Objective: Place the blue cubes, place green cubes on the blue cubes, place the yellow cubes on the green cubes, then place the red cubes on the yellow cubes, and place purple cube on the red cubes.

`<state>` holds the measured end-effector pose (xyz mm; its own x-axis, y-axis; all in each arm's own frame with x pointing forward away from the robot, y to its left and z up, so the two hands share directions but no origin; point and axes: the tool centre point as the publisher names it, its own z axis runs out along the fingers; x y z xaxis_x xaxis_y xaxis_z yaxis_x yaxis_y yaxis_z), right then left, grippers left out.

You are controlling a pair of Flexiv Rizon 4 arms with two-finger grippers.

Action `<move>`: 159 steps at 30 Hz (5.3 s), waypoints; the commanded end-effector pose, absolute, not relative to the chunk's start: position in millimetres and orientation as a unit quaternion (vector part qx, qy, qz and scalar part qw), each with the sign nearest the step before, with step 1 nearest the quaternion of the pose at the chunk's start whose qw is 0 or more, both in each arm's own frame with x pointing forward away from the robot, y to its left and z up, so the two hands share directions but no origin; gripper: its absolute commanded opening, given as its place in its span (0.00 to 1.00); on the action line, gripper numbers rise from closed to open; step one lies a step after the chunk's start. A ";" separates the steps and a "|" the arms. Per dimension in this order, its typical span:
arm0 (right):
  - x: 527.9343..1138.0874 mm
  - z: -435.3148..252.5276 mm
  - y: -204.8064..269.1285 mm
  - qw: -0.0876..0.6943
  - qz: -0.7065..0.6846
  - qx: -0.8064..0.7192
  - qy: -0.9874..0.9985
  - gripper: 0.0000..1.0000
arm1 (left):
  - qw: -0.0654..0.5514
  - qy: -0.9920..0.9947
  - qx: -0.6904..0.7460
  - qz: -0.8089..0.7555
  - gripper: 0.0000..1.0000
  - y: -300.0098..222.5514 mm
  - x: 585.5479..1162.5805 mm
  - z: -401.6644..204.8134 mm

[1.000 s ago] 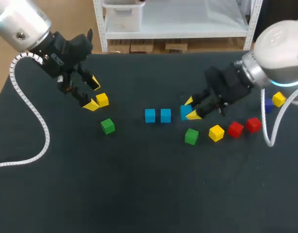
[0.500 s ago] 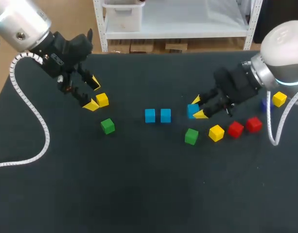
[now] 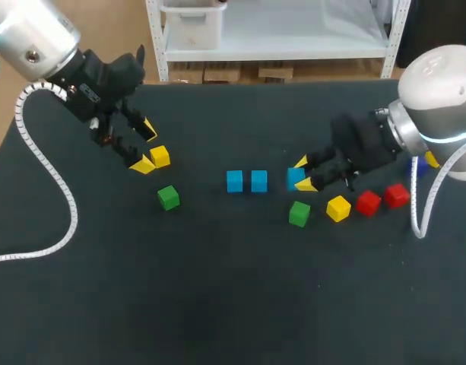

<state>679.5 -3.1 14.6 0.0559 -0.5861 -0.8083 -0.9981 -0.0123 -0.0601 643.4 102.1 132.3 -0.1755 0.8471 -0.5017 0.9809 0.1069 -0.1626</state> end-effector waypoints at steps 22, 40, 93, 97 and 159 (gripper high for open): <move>701.2 -5.0 19.9 0.327 0.318 -0.642 0.616 0.00 | 0.143 0.730 0.626 -0.234 1.00 102.5 643.9 132.2; 703.0 -6.9 19.8 0.313 0.309 -0.649 0.621 0.00 | 0.143 0.730 0.626 -0.234 1.00 102.5 643.9 132.2; 705.6 -14.4 16.3 0.311 0.318 -0.641 0.626 0.00 | 0.143 0.730 0.626 -0.234 1.00 102.5 643.9 132.2; 705.8 -14.9 15.4 0.311 0.319 -0.640 0.626 0.02 | 0.143 0.730 0.626 -0.234 1.00 102.5 643.9 132.2; 704.4 -17.7 17.3 0.307 0.340 -0.641 0.616 0.37 | 0.143 0.730 0.626 -0.234 1.00 102.5 643.9 132.2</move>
<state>703.3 17.5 -16.1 0.0120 -0.5832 -0.8122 -0.9984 -0.0518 0.0225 643.4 102.0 132.4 -0.1755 0.8470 -0.5018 0.9809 0.1069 -0.1626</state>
